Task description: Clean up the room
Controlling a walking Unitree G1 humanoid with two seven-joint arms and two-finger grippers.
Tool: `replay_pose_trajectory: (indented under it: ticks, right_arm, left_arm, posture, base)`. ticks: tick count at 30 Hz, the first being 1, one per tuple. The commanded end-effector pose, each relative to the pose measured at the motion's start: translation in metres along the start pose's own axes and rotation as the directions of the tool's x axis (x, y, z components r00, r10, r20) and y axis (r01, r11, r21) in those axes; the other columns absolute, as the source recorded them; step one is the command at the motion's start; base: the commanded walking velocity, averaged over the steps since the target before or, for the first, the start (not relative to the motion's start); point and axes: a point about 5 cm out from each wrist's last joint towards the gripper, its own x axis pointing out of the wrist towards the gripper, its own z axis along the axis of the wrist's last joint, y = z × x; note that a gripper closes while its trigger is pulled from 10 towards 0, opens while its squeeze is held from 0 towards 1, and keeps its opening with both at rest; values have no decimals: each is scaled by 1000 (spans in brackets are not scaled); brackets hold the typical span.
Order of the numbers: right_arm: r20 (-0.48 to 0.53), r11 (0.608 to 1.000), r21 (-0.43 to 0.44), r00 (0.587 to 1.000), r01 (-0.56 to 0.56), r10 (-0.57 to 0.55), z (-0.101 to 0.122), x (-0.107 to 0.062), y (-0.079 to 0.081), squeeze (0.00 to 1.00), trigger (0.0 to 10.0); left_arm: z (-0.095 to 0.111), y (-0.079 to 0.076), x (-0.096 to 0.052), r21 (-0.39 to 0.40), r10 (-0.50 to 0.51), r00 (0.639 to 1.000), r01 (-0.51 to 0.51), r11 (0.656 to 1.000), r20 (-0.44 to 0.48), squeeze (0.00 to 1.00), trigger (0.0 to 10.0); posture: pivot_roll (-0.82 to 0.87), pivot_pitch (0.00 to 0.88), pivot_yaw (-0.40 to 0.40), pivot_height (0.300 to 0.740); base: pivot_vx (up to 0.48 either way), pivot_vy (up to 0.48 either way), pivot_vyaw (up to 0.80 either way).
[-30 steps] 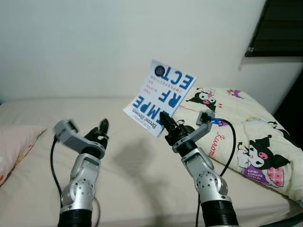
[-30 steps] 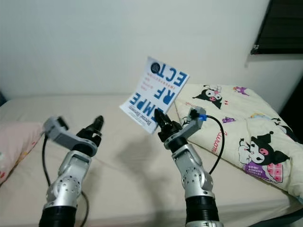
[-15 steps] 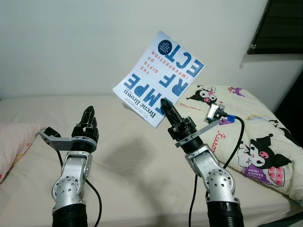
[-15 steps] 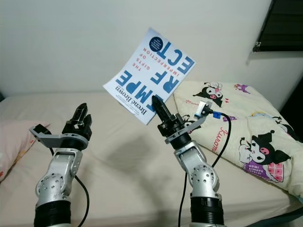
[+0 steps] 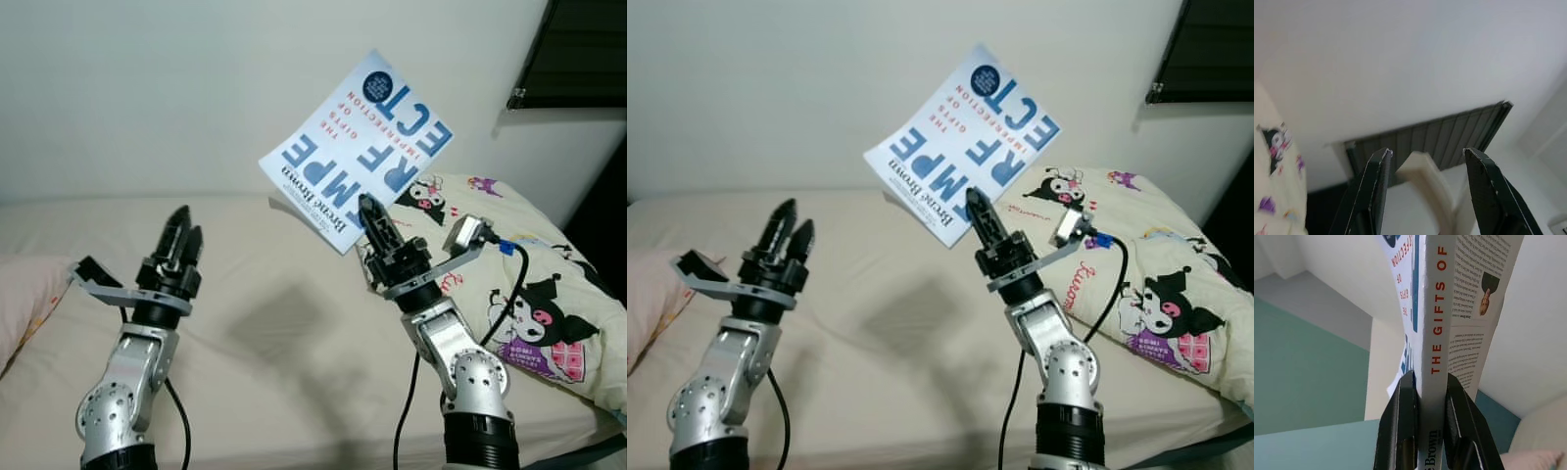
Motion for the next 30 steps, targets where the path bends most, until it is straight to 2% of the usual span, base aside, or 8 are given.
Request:
replay_pose_trajectory:
  ticks: [1,2,3,6,15,17,21,30]
  right_arm:
    - [13,999,13,999,-51,51,3,6,8,0,10000]
    - [13,999,13,999,-51,51,3,6,8,0,10000]
    - [15,998,21,998,-60,60,4,9,9,0,10000]
    - [9,998,21,998,-61,61,4,16,9,0,10000]
    - [-6,998,31,999,-52,52,-1,27,6,0,10000]
    - [-9,997,73,1000,-28,29,-9,26,0,0,10000]
    - [-8,995,100,1000,-15,16,-14,23,-3,0,10000]
    - [-40,993,116,999,-6,11,-24,21,-6,0,10000]
  left_arm:
    - [-10,9,-7,-30,42,999,-43,999,-15,282,10000]
    - [-10,9,-7,-30,42,999,-43,999,-15,282,10000]
    - [-14,15,-5,16,92,995,-91,996,-39,0,10000]
    - [-21,23,-3,85,171,983,-165,983,-73,0,10000]
    - [-30,29,2,67,221,970,-215,974,-102,0,10000]
    - [-31,18,16,-107,186,982,-189,976,-37,0,10000]
    - [-36,10,26,-220,176,984,-177,959,-25,0,10000]
    - [-47,5,39,-222,171,985,-174,959,-36,0,10000]
  posture:
    - [4,0,-69,730]
    - [4,0,-69,730]
    - [2,1,-68,730]
    - [2,2,-67,730]
    - [3,7,-68,730]
    - [8,16,-70,730]
    - [9,19,-68,730]
    - [7,16,-62,730]
  base:
    - [0,0,0]
    - [0,0,0]
    - [0,0,0]
    - [0,0,0]
    - [0,0,0]
    - [0,0,0]
    - [0,0,0]
    - [0,0,0]
